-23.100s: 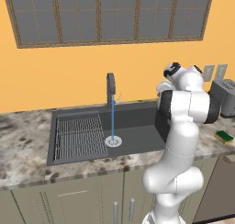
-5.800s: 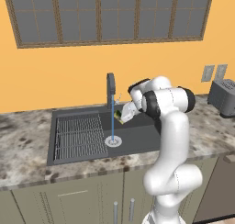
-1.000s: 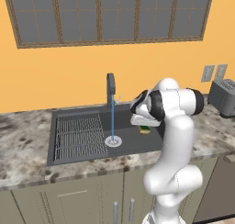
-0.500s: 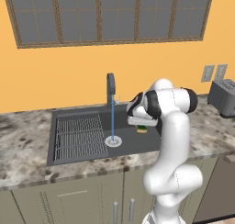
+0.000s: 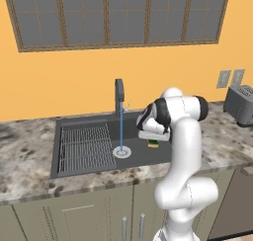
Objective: Soak the sponge with water for a few seconds and then drop it inside the sink.
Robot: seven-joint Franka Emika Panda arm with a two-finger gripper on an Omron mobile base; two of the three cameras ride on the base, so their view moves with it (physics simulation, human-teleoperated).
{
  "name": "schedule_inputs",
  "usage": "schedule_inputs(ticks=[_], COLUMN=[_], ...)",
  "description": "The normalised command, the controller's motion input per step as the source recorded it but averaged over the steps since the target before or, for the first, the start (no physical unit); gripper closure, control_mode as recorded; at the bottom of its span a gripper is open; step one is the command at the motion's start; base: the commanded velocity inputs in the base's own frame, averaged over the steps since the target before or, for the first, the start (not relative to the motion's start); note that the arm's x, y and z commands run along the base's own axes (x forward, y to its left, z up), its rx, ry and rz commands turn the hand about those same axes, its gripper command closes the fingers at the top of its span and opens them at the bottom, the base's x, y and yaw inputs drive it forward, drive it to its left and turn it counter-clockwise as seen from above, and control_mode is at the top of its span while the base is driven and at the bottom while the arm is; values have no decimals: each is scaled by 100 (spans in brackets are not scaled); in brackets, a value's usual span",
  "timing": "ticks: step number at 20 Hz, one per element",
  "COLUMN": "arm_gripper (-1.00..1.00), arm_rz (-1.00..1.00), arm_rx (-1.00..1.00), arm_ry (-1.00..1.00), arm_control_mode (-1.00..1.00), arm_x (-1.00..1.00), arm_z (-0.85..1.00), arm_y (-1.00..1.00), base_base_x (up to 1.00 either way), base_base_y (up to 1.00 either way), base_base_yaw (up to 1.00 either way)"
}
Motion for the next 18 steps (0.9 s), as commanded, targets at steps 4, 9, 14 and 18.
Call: schedule_inputs(ticks=[4, 9, 14, 18], arm_gripper=[100, 100, 100, 100], arm_rz=[-6, -5, -5, -2], arm_rx=[-1, -1, 0, 0], arm_ry=[0, 0, 0, 0], arm_control_mode=[-100, -100, -100, -100], arm_x=[2, 9, 5, 0], arm_z=[-27, -27, -23, -1], arm_y=[-7, -5, -2, 0], base_base_x=[0, 0, 0, 0], base_base_y=[0, 0, 0, 0], base_base_yaw=[0, 0, 0, 0])
